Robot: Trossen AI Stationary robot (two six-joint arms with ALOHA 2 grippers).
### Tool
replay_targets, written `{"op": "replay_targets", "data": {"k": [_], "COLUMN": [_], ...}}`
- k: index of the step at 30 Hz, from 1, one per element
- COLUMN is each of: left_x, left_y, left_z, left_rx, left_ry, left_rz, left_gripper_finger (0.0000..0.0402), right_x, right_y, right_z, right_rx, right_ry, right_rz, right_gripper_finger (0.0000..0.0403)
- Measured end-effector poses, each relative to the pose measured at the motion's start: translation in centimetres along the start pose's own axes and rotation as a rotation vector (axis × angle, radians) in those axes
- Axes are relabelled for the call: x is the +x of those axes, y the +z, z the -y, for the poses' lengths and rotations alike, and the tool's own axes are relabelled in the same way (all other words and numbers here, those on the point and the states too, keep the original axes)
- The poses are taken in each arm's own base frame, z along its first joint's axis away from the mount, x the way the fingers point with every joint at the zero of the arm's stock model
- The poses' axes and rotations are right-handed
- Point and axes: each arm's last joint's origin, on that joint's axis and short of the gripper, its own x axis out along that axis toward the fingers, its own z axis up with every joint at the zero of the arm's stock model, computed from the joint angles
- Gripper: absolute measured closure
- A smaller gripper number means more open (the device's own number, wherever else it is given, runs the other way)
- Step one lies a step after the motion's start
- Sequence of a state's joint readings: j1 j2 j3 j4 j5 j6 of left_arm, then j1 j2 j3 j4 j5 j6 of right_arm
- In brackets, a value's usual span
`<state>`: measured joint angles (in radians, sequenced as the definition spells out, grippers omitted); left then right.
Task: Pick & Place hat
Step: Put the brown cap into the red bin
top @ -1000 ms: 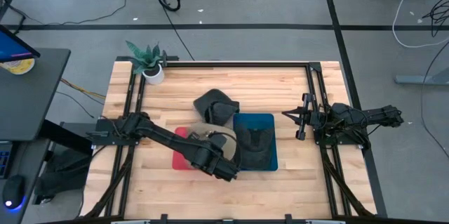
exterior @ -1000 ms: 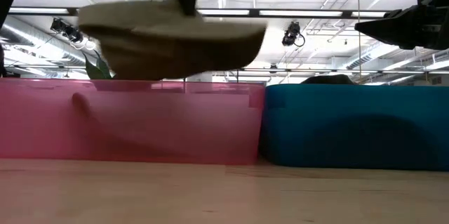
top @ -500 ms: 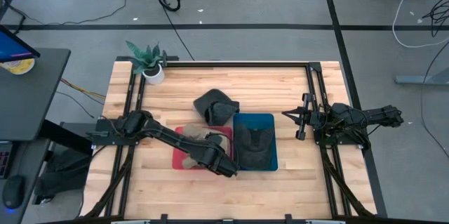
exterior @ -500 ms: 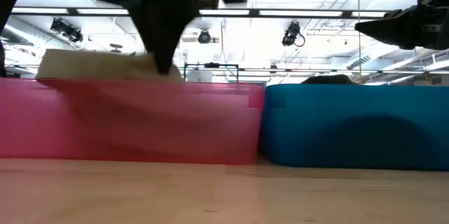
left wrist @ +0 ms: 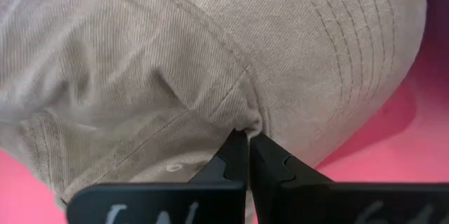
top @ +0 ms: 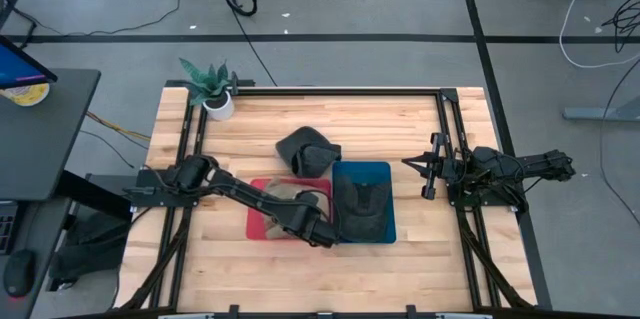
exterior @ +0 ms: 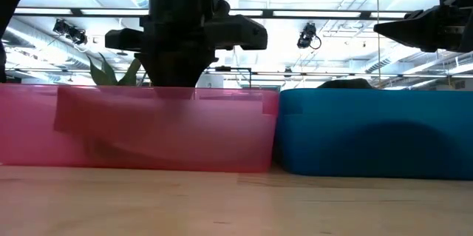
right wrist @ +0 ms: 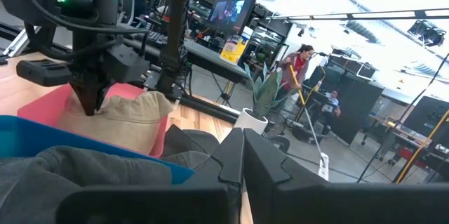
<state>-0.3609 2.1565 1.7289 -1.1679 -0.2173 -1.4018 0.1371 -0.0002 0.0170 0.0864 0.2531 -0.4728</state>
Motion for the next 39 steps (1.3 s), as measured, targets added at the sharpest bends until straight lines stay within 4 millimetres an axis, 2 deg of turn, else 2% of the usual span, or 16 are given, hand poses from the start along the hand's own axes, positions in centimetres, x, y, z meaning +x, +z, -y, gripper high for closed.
{"op": "replay_targets", "data": {"k": [4,11,20,25,29,34,39], "left_x": [-0.6,-2.0,-2.0,-3.6,-5.7,-8.0,-7.8], "left_y": [0.1,0.4,0.4,0.7,1.4,2.2,2.8], "left_z": [0.3,0.9,0.9,1.1,0.7,-0.5,-1.1], "left_rx": [0.025,0.065,0.069,0.076,0.085,0.077,0.067], "left_ry": [-0.016,-0.067,-0.073,-0.103,-0.067,0.048,0.115], "left_rz": [-0.013,-0.024,-0.077,-0.062,0.005,0.191,0.269], "left_gripper_finger": [0.0387,0.0343,0.0273,0.0245,0.0240,0.0250,0.0268], "right_x": [0.0,0.0,0.0,0.0,0.0,0.0,0.0], "right_y": [0.0,0.0,0.0,0.0,0.0,0.0,0.0], "right_z": [0.0,0.0,0.0,0.0,0.0,0.0,0.0], "right_rx": [0.000,0.000,0.000,0.000,0.000,0.000,0.000], "right_ry": [0.000,0.000,0.000,0.000,0.000,0.000,0.000], "right_rz": [0.001,0.000,0.000,0.000,0.000,0.000,0.000], "right_gripper_finger": [0.0389,0.0389,0.0389,0.0389,0.0389,0.0389,0.0389]}}
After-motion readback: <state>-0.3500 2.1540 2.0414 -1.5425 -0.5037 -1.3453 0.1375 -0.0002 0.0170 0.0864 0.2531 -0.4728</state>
